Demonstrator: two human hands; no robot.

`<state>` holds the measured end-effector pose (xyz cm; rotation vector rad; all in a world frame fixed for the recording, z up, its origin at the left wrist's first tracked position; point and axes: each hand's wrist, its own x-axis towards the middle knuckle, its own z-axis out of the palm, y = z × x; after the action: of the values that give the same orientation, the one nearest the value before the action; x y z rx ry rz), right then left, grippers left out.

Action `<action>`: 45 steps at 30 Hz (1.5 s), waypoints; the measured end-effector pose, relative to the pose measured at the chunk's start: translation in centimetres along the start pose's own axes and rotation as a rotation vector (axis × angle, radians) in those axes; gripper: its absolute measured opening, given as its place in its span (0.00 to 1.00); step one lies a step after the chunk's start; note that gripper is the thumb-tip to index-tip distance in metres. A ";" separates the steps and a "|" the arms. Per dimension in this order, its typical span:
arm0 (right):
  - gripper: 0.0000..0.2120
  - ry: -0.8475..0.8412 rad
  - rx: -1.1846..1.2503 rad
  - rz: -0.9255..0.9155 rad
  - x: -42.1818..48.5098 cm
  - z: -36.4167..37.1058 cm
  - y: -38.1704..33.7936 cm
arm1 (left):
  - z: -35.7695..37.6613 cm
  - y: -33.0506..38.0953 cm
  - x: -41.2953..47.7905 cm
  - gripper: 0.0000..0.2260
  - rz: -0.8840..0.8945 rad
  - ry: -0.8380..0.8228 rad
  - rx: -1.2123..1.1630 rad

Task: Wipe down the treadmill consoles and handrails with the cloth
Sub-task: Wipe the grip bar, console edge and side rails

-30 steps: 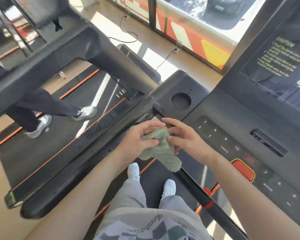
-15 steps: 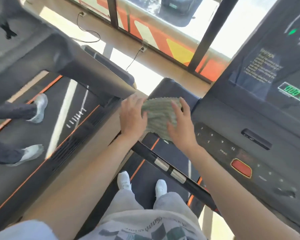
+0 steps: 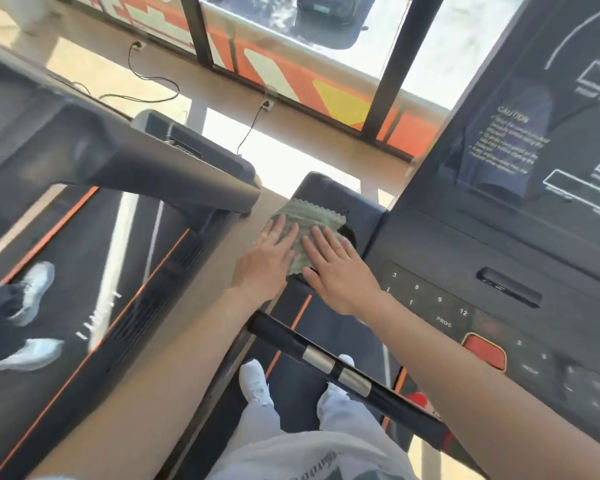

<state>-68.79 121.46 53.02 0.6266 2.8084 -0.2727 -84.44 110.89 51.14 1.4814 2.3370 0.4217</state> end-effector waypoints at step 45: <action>0.36 -0.117 0.292 0.188 1.6 -1.2 -1.7 | -0.9 0.0 -2.8 0.25 -0.086 0.119 -0.108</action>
<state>-71.17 120.90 53.96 0.8996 2.5953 -0.6667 -83.77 108.25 52.32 1.3349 2.4177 0.6181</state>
